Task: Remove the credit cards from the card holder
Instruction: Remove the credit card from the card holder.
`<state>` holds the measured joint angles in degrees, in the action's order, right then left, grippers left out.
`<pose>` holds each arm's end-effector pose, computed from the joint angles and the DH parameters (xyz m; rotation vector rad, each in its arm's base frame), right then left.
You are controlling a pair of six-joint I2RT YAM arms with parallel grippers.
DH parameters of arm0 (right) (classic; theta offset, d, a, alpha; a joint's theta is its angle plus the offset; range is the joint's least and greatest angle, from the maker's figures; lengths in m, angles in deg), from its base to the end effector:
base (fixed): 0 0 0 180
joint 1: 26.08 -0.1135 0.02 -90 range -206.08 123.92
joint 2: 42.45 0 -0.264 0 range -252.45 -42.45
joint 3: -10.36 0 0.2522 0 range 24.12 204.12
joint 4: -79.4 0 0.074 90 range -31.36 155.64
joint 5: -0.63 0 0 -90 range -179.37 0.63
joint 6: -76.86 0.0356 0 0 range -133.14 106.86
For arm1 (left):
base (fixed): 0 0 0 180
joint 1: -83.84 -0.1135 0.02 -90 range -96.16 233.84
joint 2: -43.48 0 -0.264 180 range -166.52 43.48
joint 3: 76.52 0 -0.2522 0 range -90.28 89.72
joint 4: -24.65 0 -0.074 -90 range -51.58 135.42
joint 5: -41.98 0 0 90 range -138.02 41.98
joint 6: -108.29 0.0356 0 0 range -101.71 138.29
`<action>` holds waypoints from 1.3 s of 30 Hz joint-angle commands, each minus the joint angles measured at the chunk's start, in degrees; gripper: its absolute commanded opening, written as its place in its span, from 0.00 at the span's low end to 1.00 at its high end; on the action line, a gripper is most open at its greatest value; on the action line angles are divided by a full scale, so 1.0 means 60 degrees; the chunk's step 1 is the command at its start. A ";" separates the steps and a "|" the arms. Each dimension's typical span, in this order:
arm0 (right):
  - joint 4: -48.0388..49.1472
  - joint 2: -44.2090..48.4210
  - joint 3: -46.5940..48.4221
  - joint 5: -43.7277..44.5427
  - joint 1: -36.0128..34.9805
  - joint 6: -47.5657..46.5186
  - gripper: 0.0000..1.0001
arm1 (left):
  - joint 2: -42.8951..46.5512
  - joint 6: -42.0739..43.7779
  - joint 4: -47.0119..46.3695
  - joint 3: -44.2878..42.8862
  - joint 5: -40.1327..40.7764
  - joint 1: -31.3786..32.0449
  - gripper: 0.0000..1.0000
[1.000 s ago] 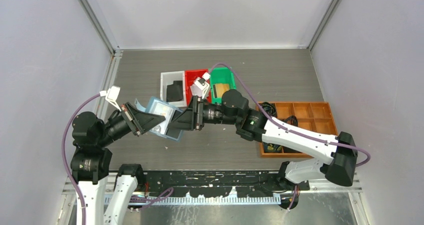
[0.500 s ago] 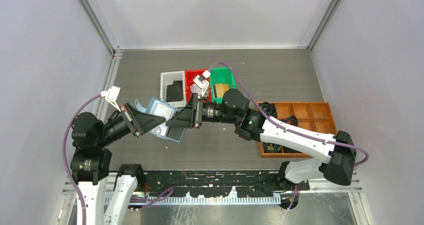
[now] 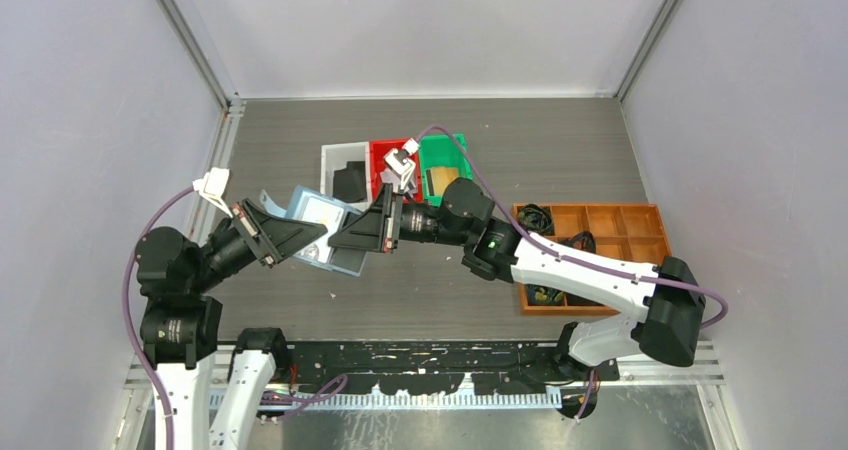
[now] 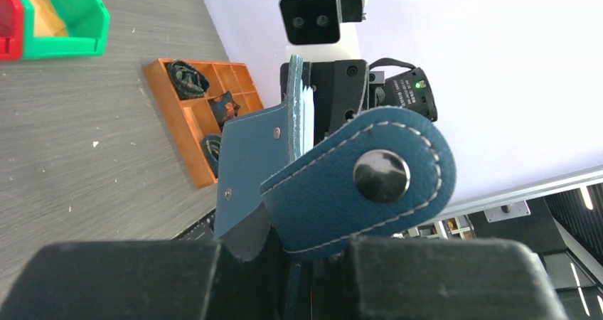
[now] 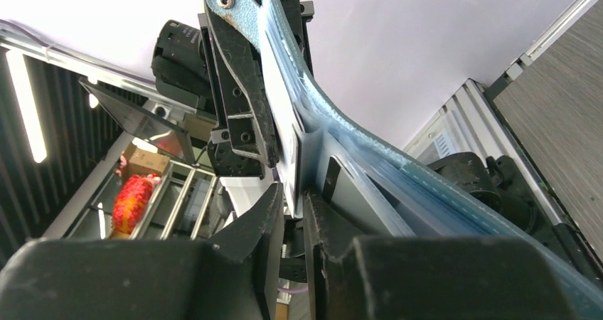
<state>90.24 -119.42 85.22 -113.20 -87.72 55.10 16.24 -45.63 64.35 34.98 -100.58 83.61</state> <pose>0.1383 0.2865 0.3776 -0.3360 1.8106 2.0474 0.0706 -0.0280 0.4033 -0.1611 1.7809 -1.5335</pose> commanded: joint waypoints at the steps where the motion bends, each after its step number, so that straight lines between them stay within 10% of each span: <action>1: 0.1038 -0.0261 0.0001 0.0762 -0.0033 0.0344 0.22 | 0.0189 -0.0658 -0.1089 -0.0146 -0.1376 0.0126 0.07; 13: 0.2324 0.0207 -0.1401 0.0953 -0.0032 0.0517 0.01 | 0.0222 -0.0848 -0.1256 -0.0090 -0.1423 0.0126 0.16; 28: 0.2031 0.0520 -0.1936 0.1271 -0.0266 0.0091 0.01 | 0.0152 -0.0700 -0.1093 -0.0169 -0.1036 0.0126 0.16; 34: 0.2311 0.0265 -0.1570 0.1318 -0.0286 0.0228 0.41 | 0.0046 -0.0689 -0.1075 -0.0266 -0.0998 0.0119 0.11; 39: 0.2840 0.0085 -0.1163 0.1484 -0.0247 0.0354 0.42 | 0.0027 -0.0544 -0.0932 -0.0269 -0.1028 0.0126 0.07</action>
<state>106.43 -117.01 75.41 -107.78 -89.63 57.92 15.97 -47.40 63.08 35.70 -103.57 83.87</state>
